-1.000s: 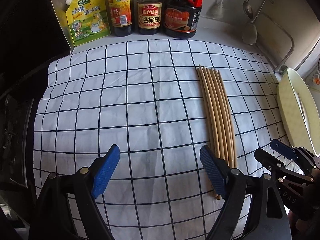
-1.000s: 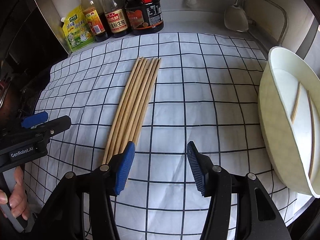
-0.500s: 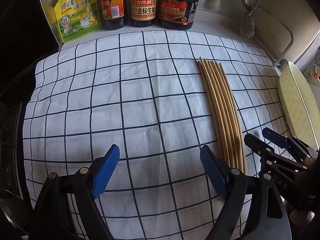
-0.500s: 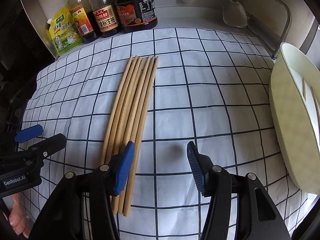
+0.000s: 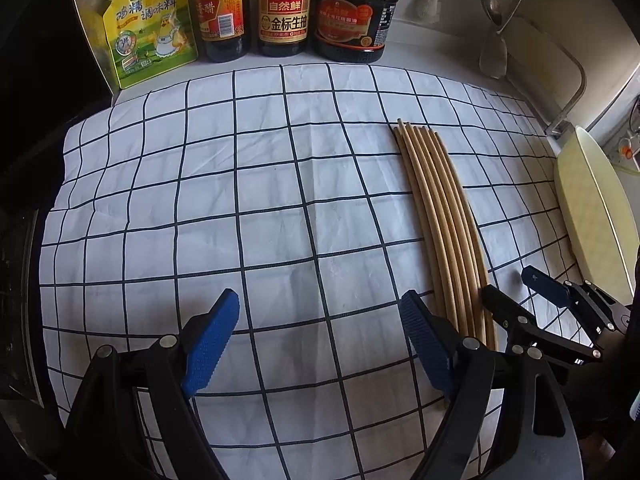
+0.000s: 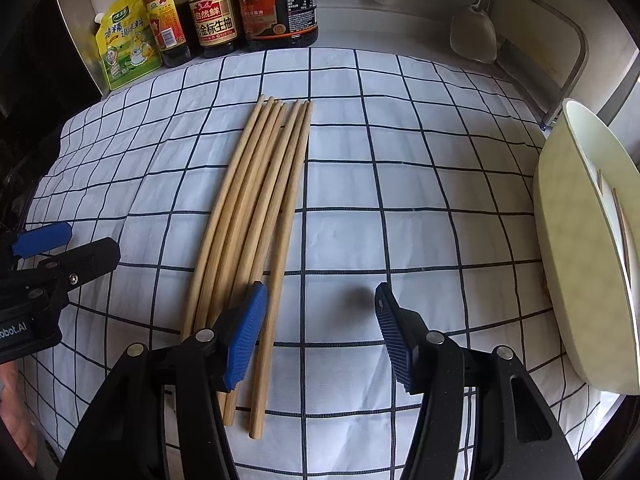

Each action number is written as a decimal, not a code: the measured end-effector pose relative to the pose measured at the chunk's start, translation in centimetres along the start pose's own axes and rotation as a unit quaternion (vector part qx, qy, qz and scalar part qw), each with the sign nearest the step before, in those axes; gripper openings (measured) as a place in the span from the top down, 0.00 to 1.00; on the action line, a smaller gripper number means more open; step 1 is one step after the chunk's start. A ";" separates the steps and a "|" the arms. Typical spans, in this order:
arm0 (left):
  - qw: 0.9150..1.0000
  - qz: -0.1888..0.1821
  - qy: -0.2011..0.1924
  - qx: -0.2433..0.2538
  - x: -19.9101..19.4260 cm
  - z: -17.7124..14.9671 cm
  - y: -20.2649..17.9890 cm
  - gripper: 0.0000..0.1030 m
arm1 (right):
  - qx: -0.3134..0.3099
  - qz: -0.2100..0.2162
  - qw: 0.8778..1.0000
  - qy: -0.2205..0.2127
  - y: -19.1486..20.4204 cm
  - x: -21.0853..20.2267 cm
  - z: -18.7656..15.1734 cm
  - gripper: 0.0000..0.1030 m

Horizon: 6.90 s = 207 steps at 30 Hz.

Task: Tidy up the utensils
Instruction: 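Move the right gripper back over the remaining chopsticks, then lower the open right gripper around another single chopstick, then close the right gripper on the chopstick, then carry the chopstick in the right gripper over the white basin, then open the right gripper to drop the chopstick into the basin, then move the right gripper back over the remaining chopsticks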

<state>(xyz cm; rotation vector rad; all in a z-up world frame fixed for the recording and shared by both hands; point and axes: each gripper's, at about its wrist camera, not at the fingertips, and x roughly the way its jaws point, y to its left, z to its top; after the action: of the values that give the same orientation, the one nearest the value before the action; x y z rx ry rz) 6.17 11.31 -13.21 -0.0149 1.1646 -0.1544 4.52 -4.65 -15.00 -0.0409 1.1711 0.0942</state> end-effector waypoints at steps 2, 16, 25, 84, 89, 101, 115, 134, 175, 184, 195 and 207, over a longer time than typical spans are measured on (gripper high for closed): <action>1.000 -0.001 0.001 0.001 0.0 0.1 -0.2 0.21 | -0.013 -0.004 1.000 -0.009 0.1 0.0 -0.1 0.48; 1.000 -0.013 0.011 0.023 2.0 0.6 -3.2 0.21 | 0.023 -0.013 1.000 -0.009 -3.7 -0.1 -0.4 0.48; 0.999 -0.003 0.017 0.027 3.2 0.8 -3.8 0.21 | 0.033 -0.010 0.999 -0.011 -4.7 -0.4 -0.7 0.48; 1.000 0.010 -0.021 0.015 -0.7 3.6 -3.9 0.93 | 0.051 0.046 0.997 -0.037 -5.9 -4.8 -0.8 0.94; 0.999 0.004 -0.026 0.022 -2.8 3.5 -4.5 0.93 | 0.048 0.055 0.996 -0.051 -6.1 -6.9 -1.0 0.94; 0.998 -0.020 -0.042 0.045 -6.7 4.1 -7.8 0.93 | 0.060 0.068 0.991 -0.096 -8.8 -12.3 -1.0 0.94; 0.978 -0.107 -0.067 0.168 -8.5 6.9 -22.0 0.93 | 0.155 -0.005 0.976 -0.150 -20.9 -17.5 -2.7 0.94; 0.937 -0.125 0.041 0.323 1.5 6.8 -38.1 0.93 | 0.263 -0.036 0.959 -0.098 -32.8 -10.3 -4.7 0.94; 0.973 -0.061 -0.046 0.219 -4.8 6.2 -29.1 0.24 | 0.219 -0.026 0.970 -0.103 -27.7 -14.1 -5.2 0.41; 0.981 -0.050 -0.060 0.178 -6.6 4.7 -24.4 0.23 | 0.185 -0.013 0.978 -0.098 -23.8 -14.6 -5.1 0.35; 0.993 -0.013 -0.058 0.099 -6.8 2.8 -16.1 0.23 | 0.098 0.023 0.992 -0.071 -16.2 -13.2 -3.8 0.33; 0.998 0.047 -0.033 0.005 -4.6 0.4 -5.9 0.21 | 0.047 0.067 0.995 -0.049 -9.0 -9.7 -2.7 0.32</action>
<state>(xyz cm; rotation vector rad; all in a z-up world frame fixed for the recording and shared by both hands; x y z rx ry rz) 4.09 6.09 -8.27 0.0432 1.0973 -0.0765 -0.85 -14.32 -7.30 0.1252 1.0777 0.1580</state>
